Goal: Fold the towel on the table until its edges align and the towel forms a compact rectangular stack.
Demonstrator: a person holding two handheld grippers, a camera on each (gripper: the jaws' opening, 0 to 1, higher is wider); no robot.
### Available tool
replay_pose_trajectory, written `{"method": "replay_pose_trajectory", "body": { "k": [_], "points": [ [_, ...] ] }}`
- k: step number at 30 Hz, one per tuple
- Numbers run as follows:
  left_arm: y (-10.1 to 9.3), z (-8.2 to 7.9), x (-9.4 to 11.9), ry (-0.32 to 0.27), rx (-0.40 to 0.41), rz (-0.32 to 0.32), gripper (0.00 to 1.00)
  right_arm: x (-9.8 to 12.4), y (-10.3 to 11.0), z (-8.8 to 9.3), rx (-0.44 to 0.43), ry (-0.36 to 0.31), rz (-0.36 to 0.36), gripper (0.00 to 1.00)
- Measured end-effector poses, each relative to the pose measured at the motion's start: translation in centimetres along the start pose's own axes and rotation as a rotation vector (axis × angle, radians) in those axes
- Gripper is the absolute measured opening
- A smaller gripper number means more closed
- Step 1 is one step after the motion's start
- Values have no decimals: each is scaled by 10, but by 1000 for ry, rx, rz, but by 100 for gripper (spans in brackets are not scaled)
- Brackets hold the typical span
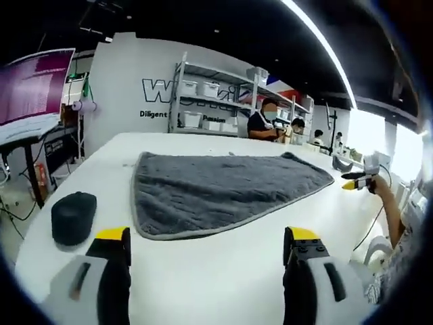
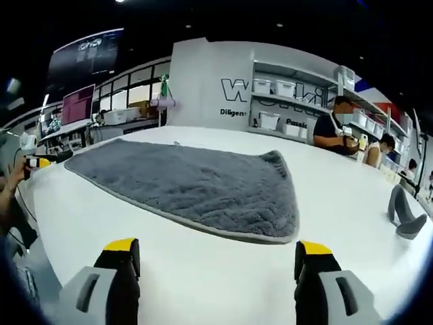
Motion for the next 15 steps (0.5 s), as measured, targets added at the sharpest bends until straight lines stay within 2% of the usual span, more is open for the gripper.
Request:
{"method": "replay_pose_trajectory", "body": {
  "k": [5,8,12,15],
  "points": [
    [3,-4,-12,9,-5,14,90,0,4,-6,19,-12,-8,99],
    [4,-5,-20,48,17,55,89,-1,6,-6,29,-4,-22,99],
    [7,-6,-27,65,17,60,78,1,8,-7,40,1,-29,99],
    [9,-6,-31,81,0,53,74,1,7,-6,41,3,-29,99]
  ]
}}
Point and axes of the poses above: the point that each gripper's makers call its tool centre point, and the gripper's own axes: x roughly backward along the fingers, y roughly to its left, z roughly out of its underside, the point moved 10 cm from there along x, roughly backward along the fingers, and after that the axes turned 10 degrees about -z, right-handed, at the moved point
